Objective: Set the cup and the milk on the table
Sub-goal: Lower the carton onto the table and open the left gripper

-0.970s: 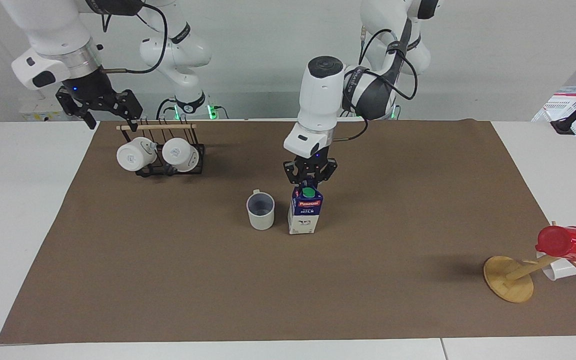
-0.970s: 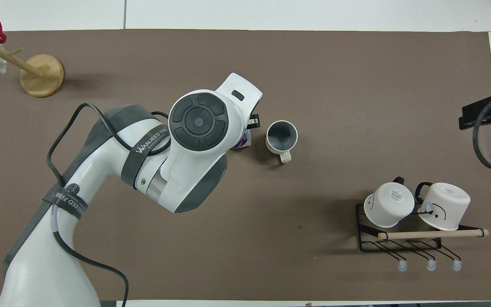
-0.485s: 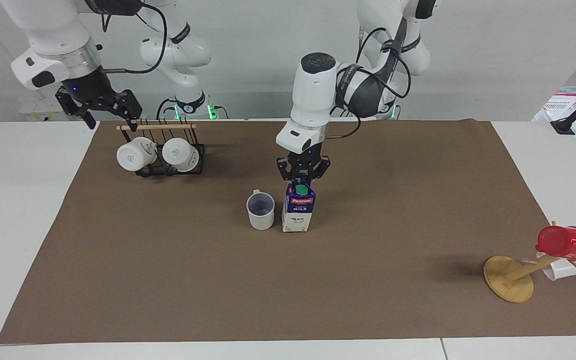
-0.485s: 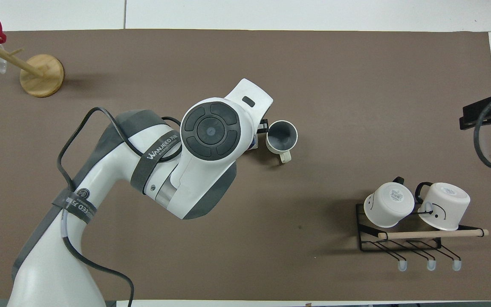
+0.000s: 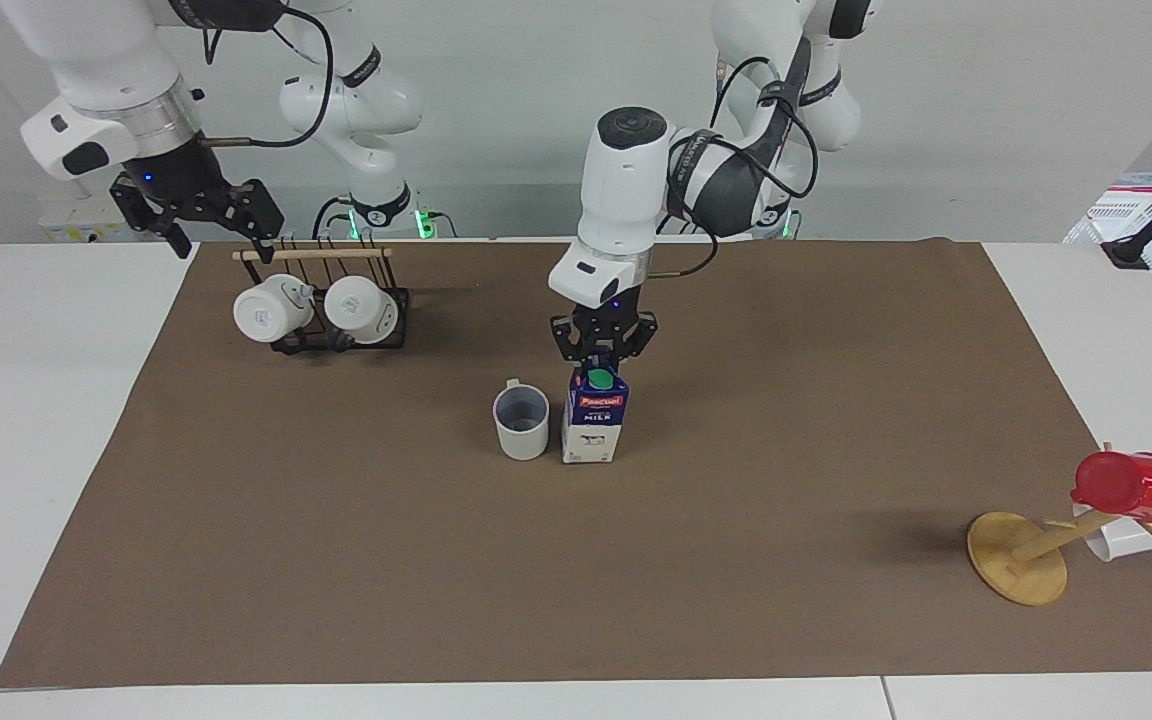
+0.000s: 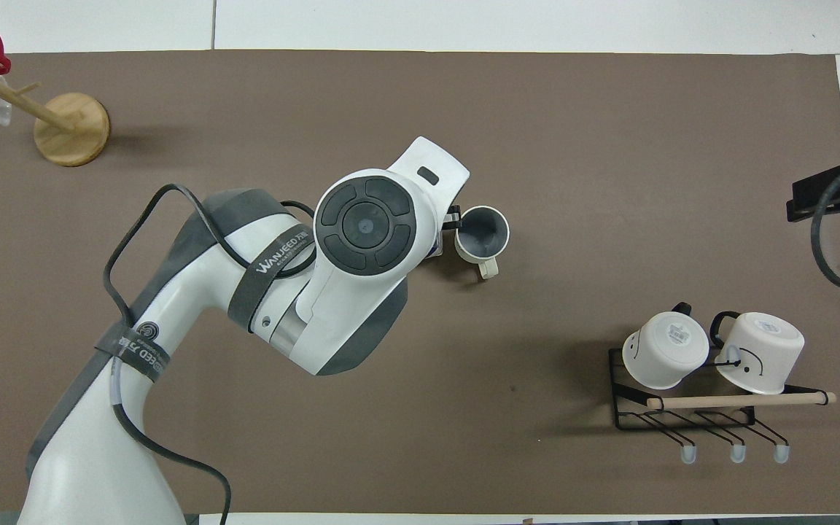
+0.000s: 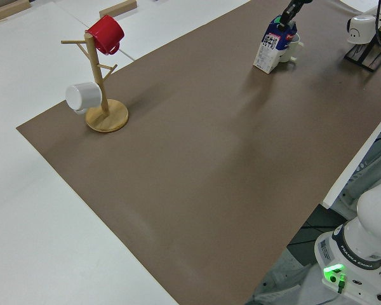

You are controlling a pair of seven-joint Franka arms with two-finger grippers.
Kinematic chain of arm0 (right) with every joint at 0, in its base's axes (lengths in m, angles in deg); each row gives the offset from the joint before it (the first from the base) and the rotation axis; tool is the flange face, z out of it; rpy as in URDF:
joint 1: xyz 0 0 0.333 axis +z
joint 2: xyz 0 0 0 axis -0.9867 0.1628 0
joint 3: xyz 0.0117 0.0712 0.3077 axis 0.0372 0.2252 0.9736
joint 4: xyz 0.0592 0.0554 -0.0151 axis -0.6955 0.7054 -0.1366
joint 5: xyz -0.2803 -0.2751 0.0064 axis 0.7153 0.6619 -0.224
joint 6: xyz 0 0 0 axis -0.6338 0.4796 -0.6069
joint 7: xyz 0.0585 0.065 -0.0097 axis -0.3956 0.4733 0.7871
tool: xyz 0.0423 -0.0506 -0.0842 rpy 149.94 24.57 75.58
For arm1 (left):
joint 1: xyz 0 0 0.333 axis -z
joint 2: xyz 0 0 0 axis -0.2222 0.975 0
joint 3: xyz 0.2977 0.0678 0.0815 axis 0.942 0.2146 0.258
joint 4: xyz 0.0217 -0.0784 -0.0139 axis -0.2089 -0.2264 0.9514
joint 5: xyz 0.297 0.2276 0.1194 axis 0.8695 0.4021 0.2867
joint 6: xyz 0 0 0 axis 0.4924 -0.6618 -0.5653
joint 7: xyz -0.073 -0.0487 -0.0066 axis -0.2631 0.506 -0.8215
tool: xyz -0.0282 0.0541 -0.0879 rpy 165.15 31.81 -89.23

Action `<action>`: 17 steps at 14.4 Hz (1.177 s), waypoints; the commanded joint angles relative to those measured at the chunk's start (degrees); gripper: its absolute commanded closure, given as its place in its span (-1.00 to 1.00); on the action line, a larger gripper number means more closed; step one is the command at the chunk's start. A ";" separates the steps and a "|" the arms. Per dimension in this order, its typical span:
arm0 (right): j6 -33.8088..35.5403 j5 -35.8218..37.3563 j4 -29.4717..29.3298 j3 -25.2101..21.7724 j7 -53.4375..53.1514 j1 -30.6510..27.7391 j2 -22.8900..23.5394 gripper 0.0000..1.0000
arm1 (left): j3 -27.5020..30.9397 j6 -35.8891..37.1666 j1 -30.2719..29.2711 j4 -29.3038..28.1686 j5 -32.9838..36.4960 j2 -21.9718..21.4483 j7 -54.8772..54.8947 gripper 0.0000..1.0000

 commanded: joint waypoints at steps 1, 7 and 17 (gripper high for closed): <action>0.77 -1.05 -0.10 0.14 1.00 -0.73 -0.10 -1.00 | 0.66 0.08 0.97 0.54 0.73 0.56 -1.16 -0.35; 1.38 -1.14 -0.01 0.06 0.91 -0.82 -0.10 -1.00 | 0.66 -0.01 0.97 1.25 0.56 -0.05 -1.16 -1.00; 1.39 -1.14 -0.01 0.06 0.91 -0.82 -0.19 -1.00 | 1.45 7.28 -2.09 2.74 -1.90 -4.96 -0.37 -1.00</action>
